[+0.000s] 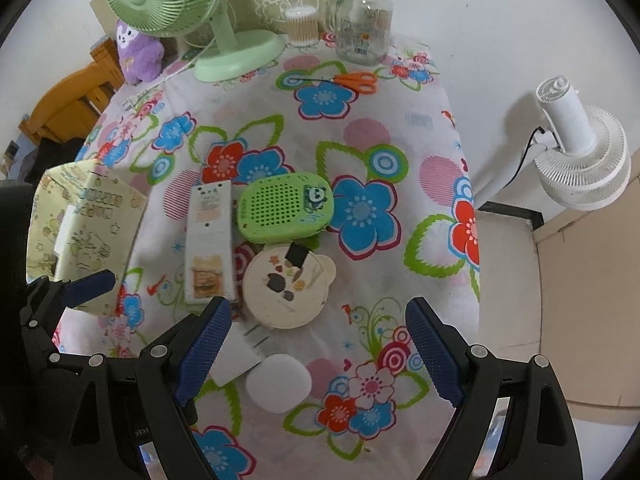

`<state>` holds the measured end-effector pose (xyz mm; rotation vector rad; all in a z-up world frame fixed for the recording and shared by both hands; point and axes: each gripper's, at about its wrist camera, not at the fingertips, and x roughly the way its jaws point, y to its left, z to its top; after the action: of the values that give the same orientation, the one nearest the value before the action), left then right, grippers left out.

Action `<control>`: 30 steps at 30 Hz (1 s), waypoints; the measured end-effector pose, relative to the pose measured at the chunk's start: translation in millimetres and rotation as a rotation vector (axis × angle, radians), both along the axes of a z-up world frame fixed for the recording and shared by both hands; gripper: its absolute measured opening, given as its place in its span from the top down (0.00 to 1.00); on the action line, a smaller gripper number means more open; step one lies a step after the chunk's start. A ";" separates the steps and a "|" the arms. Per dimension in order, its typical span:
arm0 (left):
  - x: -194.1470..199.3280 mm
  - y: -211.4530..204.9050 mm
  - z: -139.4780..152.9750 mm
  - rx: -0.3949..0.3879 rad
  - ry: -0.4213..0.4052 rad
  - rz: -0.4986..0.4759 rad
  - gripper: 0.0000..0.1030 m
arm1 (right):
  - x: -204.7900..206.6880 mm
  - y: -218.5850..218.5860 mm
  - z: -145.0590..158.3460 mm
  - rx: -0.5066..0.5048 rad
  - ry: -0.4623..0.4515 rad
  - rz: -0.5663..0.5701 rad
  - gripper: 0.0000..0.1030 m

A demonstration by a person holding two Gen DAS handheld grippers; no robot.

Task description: Organize rigid objects

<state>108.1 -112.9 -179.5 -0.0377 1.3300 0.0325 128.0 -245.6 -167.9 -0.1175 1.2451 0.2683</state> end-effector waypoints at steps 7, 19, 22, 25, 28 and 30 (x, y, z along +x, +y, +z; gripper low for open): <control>10.2 -9.0 -21.0 0.006 0.030 -0.010 0.06 | 10.5 -8.0 -24.1 -0.002 0.042 -0.022 0.12; 29.4 -15.0 -41.9 0.019 0.049 -0.019 0.09 | 26.8 -16.3 -44.7 0.003 0.078 -0.072 0.12; 33.6 -14.6 -43.6 0.030 0.048 -0.022 0.17 | 30.8 -15.9 -47.2 0.000 0.084 -0.074 0.12; 36.2 -10.6 -45.0 -0.027 0.054 -0.024 0.28 | 34.4 -13.9 -49.3 0.007 0.090 -0.078 0.12; 34.8 -7.4 -43.6 -0.037 0.059 -0.032 0.41 | 37.0 -7.3 -53.4 0.006 0.099 -0.066 0.12; 35.8 -2.4 -41.6 -0.039 0.063 -0.039 0.49 | 38.0 -2.8 -56.2 0.016 0.109 -0.065 0.12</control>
<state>143.9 -115.3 -221.1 -0.0436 1.3936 -0.0255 166.1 -248.4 -224.0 -0.0496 1.3525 0.2307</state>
